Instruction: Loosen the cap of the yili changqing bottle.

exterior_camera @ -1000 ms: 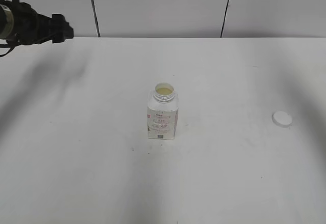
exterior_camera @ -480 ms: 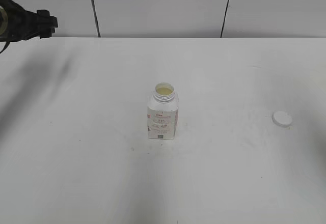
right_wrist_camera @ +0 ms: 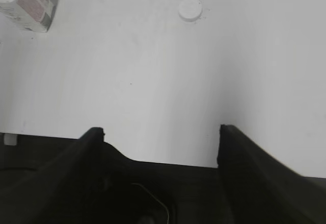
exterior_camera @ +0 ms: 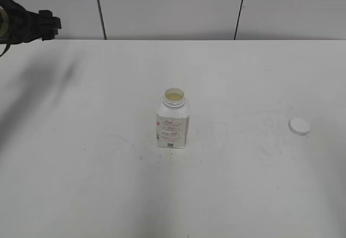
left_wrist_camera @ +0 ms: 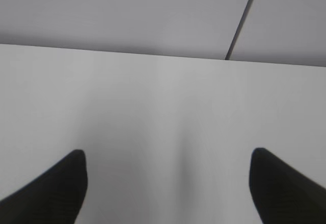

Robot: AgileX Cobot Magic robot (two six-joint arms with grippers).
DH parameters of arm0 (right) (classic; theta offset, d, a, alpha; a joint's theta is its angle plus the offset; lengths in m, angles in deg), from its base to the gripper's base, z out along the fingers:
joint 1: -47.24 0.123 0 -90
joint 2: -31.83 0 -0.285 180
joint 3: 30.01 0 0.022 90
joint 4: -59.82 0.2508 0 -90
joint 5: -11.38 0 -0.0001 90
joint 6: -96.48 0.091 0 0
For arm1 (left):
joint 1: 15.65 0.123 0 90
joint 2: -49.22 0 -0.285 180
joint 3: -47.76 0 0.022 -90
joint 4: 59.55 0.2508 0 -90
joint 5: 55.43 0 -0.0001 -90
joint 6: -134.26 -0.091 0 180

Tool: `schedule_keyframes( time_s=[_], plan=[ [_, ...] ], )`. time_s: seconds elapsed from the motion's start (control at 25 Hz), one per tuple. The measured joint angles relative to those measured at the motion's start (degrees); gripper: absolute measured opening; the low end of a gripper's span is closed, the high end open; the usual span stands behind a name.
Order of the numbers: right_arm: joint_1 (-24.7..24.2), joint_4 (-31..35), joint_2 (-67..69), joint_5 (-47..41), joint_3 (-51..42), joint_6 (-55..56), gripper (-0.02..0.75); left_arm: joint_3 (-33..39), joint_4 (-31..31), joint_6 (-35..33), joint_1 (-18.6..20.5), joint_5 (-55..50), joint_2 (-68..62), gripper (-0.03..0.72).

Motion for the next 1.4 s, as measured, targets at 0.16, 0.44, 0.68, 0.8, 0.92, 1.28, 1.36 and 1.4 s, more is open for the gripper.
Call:
schedule_keyframes(
  time_s=[0.16,0.44,0.68,0.8,0.92,1.28,1.36,1.4],
  plan=[
    [0.0,-1.9,-9.3,3.7,-5.6,-0.1,0.545,0.0,0.0,0.0,0.0,0.0,0.1,0.590],
    [0.0,-2.0,-22.0,5.8,-13.6,-0.2,0.545,0.0,-0.3,0.0,0.0,-0.8,0.1,0.589],
    [0.0,-1.6,-26.8,6.3,-13.7,-0.2,0.545,0.0,-2.7,0.0,0.0,0.2,0.1,0.589],
    [0.0,-1.5,-27.3,6.3,-13.7,-0.2,0.545,0.0,-2.9,0.0,-0.1,0.3,0.1,0.589],
    [0.0,-1.3,-27.3,6.4,-13.7,-0.2,0.545,0.0,-3.0,0.0,-0.1,0.4,0.2,0.589],
    [0.0,-1.2,-27.3,6.4,-13.7,-0.2,0.545,0.0,-3.0,0.0,-0.2,0.1,0.2,0.589],
    [0.0,-1.2,-27.3,6.5,-13.7,-0.2,0.545,0.0,-2.7,0.0,-0.2,0.1,0.2,0.589],
    [0.0,-1.2,-27.3,6.5,-13.7,-0.2,0.545,0.0,-2.2,0.0,-0.2,0.2,0.2,0.589]
  ],
)
